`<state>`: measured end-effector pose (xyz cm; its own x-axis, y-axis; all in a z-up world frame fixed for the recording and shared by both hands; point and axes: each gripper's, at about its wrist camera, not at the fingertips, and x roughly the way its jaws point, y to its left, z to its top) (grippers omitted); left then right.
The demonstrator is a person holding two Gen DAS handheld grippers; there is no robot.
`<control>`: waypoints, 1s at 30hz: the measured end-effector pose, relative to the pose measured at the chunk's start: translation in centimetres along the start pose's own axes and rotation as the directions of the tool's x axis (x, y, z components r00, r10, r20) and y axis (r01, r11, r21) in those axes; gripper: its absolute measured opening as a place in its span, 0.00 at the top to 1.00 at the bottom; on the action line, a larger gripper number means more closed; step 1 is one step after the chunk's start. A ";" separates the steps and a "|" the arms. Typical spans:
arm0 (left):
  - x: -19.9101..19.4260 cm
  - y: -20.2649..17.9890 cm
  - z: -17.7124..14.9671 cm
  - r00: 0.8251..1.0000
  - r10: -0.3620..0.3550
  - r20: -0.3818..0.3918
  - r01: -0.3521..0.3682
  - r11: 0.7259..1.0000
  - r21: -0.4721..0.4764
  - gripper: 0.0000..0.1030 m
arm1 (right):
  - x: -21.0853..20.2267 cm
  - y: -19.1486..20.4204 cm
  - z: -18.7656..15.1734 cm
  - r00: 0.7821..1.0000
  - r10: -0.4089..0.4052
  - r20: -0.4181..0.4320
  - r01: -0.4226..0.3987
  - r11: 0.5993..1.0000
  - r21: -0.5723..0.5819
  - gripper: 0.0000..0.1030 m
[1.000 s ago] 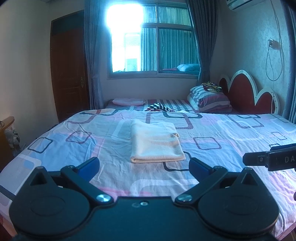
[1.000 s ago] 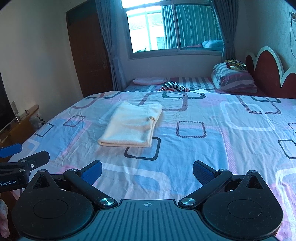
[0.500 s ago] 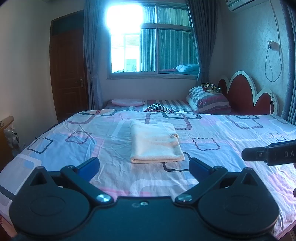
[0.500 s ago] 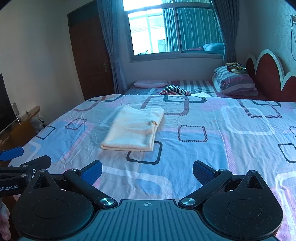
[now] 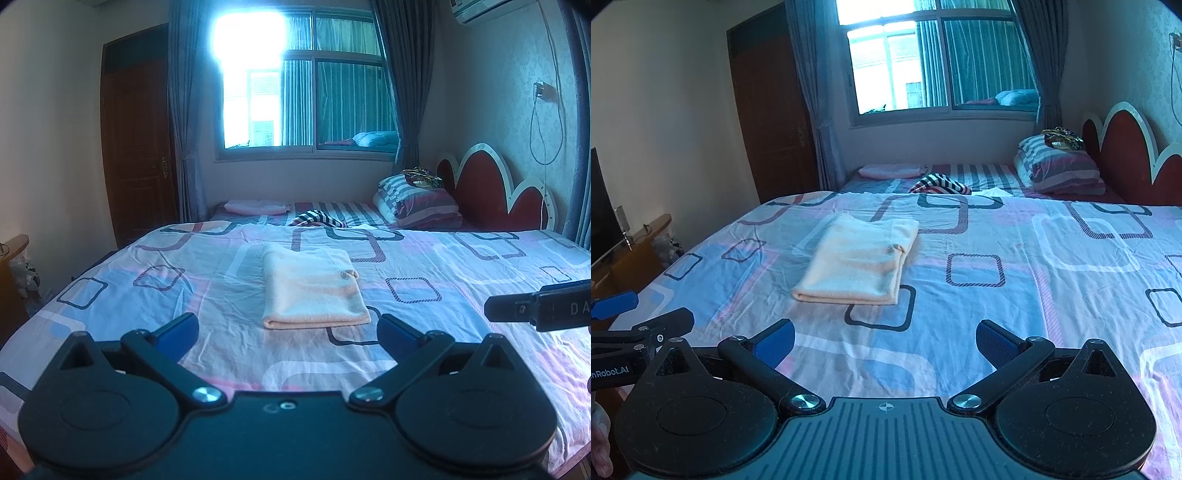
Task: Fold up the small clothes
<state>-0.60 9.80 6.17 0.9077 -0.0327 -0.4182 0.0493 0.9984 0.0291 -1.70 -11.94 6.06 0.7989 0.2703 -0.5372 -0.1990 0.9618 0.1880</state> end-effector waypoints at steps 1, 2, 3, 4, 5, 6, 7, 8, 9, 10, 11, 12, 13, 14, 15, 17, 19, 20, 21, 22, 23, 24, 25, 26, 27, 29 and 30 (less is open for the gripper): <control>0.0 0.0 0.0 1.000 0.002 0.002 -0.002 1.000 0.001 0.01 | 0.0 0.0 0.0 1.000 0.000 0.001 0.000 1.000 0.000 0.00; 0.0 -0.1 0.0 1.000 0.004 0.003 -0.004 1.000 0.002 0.01 | -0.1 0.0 0.0 1.000 -0.001 0.001 0.001 1.000 0.000 0.00; 0.0 -0.1 0.0 1.000 0.005 0.003 -0.005 1.000 0.002 0.01 | 0.0 0.0 0.1 1.000 -0.002 0.001 0.002 1.000 -0.003 0.00; 0.0 -0.1 0.0 1.000 0.003 0.003 -0.003 1.000 0.001 0.01 | -0.1 0.0 0.1 1.000 -0.002 0.001 0.002 1.000 -0.004 0.00; 0.0 -0.1 0.0 1.000 0.003 0.003 -0.003 1.000 0.000 0.01 | -0.1 0.0 0.1 1.000 -0.002 0.001 0.002 1.000 -0.005 0.00; 0.0 -0.1 0.0 1.000 0.002 0.003 -0.002 1.000 -0.002 0.01 | -0.1 0.0 0.1 1.000 -0.003 0.002 0.003 1.000 -0.004 0.00; 0.0 -0.1 0.0 1.000 0.002 0.003 -0.002 1.000 0.000 0.01 | -0.2 0.0 0.1 1.000 -0.004 0.003 0.004 1.000 -0.004 0.00; 0.0 -0.1 0.0 1.000 0.002 0.004 -0.002 1.000 0.001 0.01 | -0.2 0.0 0.1 1.000 -0.004 0.003 0.004 1.000 -0.004 0.00; -0.1 -0.2 -0.1 1.000 0.002 0.003 -0.002 1.000 0.001 0.01 | -0.2 0.0 0.1 1.000 -0.004 0.003 0.004 1.000 -0.004 0.00; -0.1 -0.2 -0.1 1.000 0.001 0.003 -0.001 1.000 0.000 0.01 | -0.2 0.0 0.1 1.000 -0.005 0.003 0.005 1.000 -0.005 0.00; -0.1 -0.2 -0.1 1.000 0.000 0.003 0.000 1.000 -0.001 0.01 | -0.2 0.0 0.0 1.000 -0.007 0.004 0.007 1.000 -0.006 0.00; 0.0 -0.2 -0.1 1.000 -0.001 0.002 0.001 1.000 -0.003 0.01 | -0.2 0.0 0.0 1.000 -0.008 0.003 0.008 1.000 -0.006 0.00; 0.0 -0.3 -0.2 1.000 -0.001 0.002 0.001 1.000 -0.004 0.01 | -0.3 0.0 0.0 1.000 -0.009 0.003 0.009 1.000 -0.005 0.00; -0.1 -0.3 -0.2 1.000 -0.002 0.002 0.002 1.000 -0.004 0.01 | -0.3 -0.1 0.0 1.000 -0.009 0.003 0.009 1.000 -0.004 0.00; -0.1 -0.3 -0.2 1.000 0.000 0.002 0.000 1.000 -0.003 0.01 | -0.3 -0.1 0.0 1.000 -0.010 0.003 0.010 1.000 -0.003 0.00; -0.1 -0.2 -0.2 1.000 -0.002 0.002 0.002 1.000 -0.004 0.01 | -0.3 -0.1 0.0 1.000 -0.010 0.004 0.010 1.000 -0.003 0.00; -0.1 -0.3 -0.2 1.000 -0.002 0.002 0.002 1.000 -0.003 0.01 | -0.3 -0.1 0.0 1.000 -0.010 0.004 0.010 1.000 -0.003 0.00; -0.1 -0.3 -0.2 1.000 -0.002 0.004 0.002 1.000 -0.002 0.01 | -0.4 -0.1 0.0 1.000 -0.011 0.005 0.011 1.000 -0.003 0.00; 0.0 -0.3 -0.2 1.000 -0.002 0.004 0.002 1.000 -0.003 0.01 | -0.4 -0.1 0.0 1.000 -0.010 0.005 0.010 1.000 -0.003 0.00; 0.0 -0.2 -0.2 1.000 -0.003 0.004 0.003 1.000 -0.003 0.01 | -0.4 0.0 0.0 1.000 -0.010 0.006 0.010 1.000 -0.004 0.00; 0.0 -0.2 -0.1 1.000 -0.003 0.004 0.003 1.000 -0.003 0.01 | -0.5 -0.1 0.0 1.000 -0.011 0.007 0.011 1.000 -0.003 0.00; 0.0 -0.3 -0.1 1.000 -0.004 0.006 0.004 1.000 -0.002 0.01 | -0.5 -0.1 0.1 1.000 -0.011 0.008 0.011 1.000 -0.002 0.00; 0.0 -0.3 -0.1 1.000 -0.004 0.007 0.004 1.000 -0.001 0.01 | -0.5 -0.1 0.1 1.000 -0.010 0.009 0.010 1.000 -0.001 0.00; 0.0 -0.3 -0.1 1.000 -0.004 0.007 0.004 1.000 0.000 0.01 | -0.5 -0.1 0.1 1.000 -0.010 0.010 0.010 1.000 -0.001 0.00; 0.0 -0.3 -0.1 1.000 -0.005 0.009 0.005 1.000 0.001 0.01 | -0.6 -0.1 0.0 1.000 -0.010 0.011 0.010 1.000 -0.001 0.00; 0.1 -0.3 -0.1 1.000 -0.002 0.010 0.002 1.000 0.004 0.01 | -0.6 -0.1 0.1 1.000 -0.010 0.012 0.010 1.000 -0.001 0.00; 0.1 -0.3 0.0 1.000 0.000 0.009 0.000 1.000 0.006 0.01 | -0.6 -0.1 0.1 1.000 -0.010 0.013 0.010 1.000 -0.001 0.00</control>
<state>-0.54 9.53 6.09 0.9113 -0.0333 -0.4104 0.0519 0.9981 0.0343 -2.13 -12.18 6.45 0.8081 0.2604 -0.5284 -0.1916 0.9644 0.1822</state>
